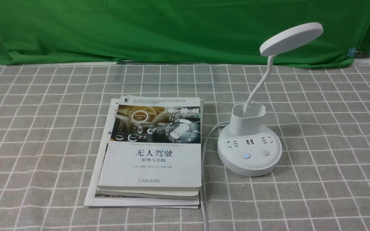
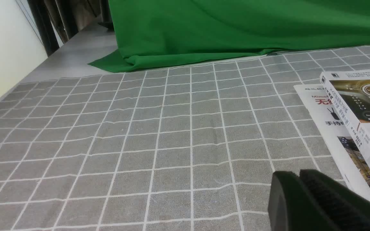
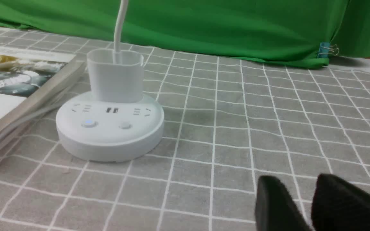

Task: Turn on the desk lamp on the grey coffee tablecloth with your hand.

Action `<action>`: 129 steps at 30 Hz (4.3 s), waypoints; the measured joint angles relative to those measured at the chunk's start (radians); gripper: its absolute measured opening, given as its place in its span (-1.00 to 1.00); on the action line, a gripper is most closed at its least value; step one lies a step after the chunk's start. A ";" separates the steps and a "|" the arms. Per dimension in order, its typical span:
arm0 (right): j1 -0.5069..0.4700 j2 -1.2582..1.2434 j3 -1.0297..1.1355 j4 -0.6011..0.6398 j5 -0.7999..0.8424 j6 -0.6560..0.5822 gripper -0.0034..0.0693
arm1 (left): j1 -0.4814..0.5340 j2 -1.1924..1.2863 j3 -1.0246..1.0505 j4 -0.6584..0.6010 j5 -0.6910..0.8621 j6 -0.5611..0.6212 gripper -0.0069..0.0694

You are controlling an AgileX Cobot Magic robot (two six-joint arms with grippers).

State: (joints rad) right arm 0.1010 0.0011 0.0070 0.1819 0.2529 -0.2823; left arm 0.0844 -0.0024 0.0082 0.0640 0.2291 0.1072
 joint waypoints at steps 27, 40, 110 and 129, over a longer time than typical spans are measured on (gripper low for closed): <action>0.000 0.000 0.000 0.000 0.000 0.000 -0.24 | 0.000 0.000 0.000 0.000 0.000 0.000 -0.77; 0.000 0.000 0.000 0.180 -0.275 0.395 -0.24 | 0.000 0.000 0.000 -0.001 0.000 0.000 -0.77; 0.244 1.875 -1.203 0.097 0.319 -0.023 -0.82 | 0.000 0.000 0.000 -0.003 0.000 0.000 -0.77; 0.244 1.484 -0.927 0.087 0.309 0.000 -0.82 | 0.000 0.000 0.000 -0.003 0.000 0.000 -0.77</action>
State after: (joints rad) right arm 0.3451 1.4849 -0.9202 0.2685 0.5617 -0.2827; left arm 0.0844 -0.0024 0.0082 0.0612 0.2291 0.1077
